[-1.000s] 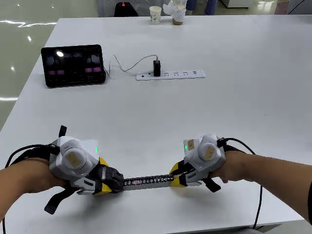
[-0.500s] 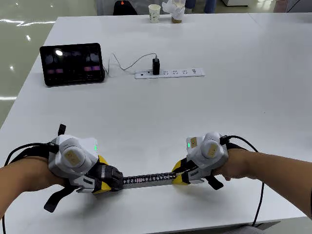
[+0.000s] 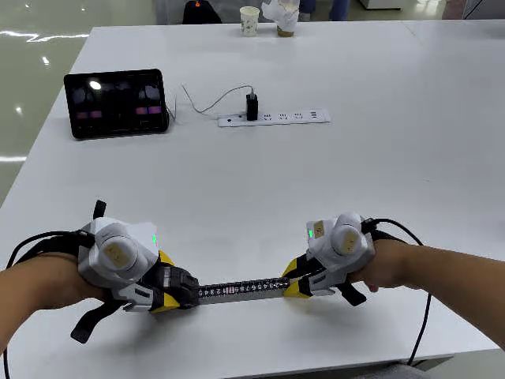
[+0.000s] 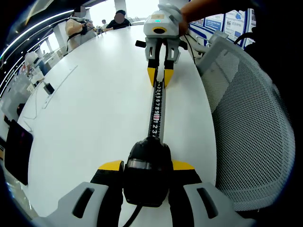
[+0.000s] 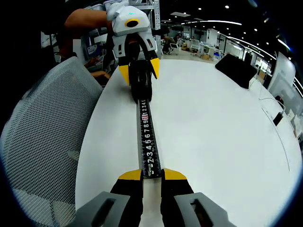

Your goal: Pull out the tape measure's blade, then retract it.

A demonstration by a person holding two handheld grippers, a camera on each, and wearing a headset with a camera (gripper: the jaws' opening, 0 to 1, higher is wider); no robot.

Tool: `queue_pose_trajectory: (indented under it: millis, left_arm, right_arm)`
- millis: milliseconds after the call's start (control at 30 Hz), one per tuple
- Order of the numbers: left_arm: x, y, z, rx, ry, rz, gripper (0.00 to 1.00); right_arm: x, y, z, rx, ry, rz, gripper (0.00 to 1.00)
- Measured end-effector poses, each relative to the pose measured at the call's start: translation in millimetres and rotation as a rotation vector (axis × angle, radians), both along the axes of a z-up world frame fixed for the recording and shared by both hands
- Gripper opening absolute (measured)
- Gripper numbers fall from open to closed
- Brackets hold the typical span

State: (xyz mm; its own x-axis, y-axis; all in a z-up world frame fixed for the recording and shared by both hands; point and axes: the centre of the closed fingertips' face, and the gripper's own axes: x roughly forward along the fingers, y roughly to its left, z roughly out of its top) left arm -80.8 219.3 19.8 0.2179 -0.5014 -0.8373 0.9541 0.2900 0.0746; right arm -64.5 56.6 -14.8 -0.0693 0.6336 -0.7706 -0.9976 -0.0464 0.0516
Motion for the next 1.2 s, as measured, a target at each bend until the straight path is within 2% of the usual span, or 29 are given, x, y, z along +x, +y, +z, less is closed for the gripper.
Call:
queue_pose_trajectory:
  millis: [1200]
  left_arm:
    - [-0.3, -0.8, 0.0, -0.002, -0.002, -0.003, 0.31]
  right_arm:
    - [0.0, -19.1, 1.4, -0.011, 0.001, -0.023, 0.1]
